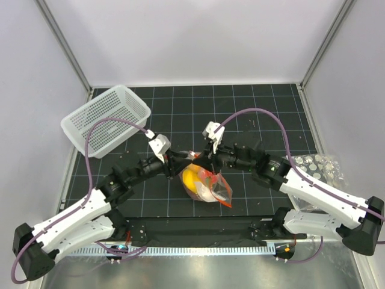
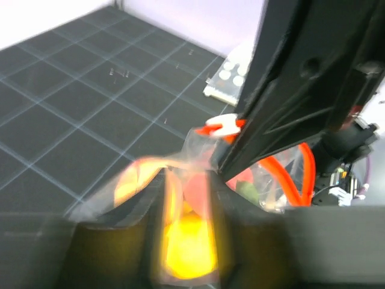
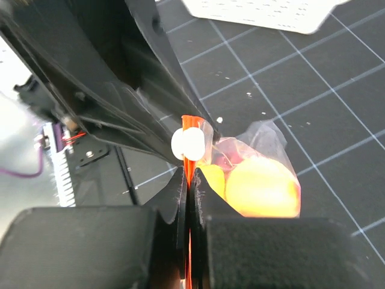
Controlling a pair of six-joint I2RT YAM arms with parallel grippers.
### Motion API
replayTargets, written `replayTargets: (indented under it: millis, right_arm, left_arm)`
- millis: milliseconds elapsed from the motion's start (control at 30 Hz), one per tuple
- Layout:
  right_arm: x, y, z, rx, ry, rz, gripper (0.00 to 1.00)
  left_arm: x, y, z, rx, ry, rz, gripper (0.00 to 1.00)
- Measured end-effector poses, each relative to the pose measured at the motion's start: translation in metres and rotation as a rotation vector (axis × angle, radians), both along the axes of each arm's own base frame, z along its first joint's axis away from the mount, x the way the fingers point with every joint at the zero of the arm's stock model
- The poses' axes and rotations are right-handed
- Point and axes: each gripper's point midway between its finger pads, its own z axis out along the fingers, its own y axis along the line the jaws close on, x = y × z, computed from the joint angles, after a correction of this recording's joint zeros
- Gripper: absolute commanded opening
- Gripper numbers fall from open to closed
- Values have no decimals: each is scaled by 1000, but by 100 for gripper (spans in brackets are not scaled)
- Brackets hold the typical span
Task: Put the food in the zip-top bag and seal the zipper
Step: Zip the zipper food storage bag at the center of the board.
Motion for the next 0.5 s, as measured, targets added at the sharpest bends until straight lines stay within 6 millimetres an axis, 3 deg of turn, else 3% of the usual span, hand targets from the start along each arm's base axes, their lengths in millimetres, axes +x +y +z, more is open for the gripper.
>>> replayTargets:
  millis: [100,300,500]
  right_arm:
    - [-11,-3,7,15,-9,44,1]
    - [-27,-3,18,47,-26,125,1]
    - [-36,-1,20,55,-21,182,1]
  left_arm:
    - [-12,3,20,-53,-39,-39,55]
    - [-43,-9,45,-100,-82,-188,58]
    - [-44,-21,32,-58,-38,-235,55]
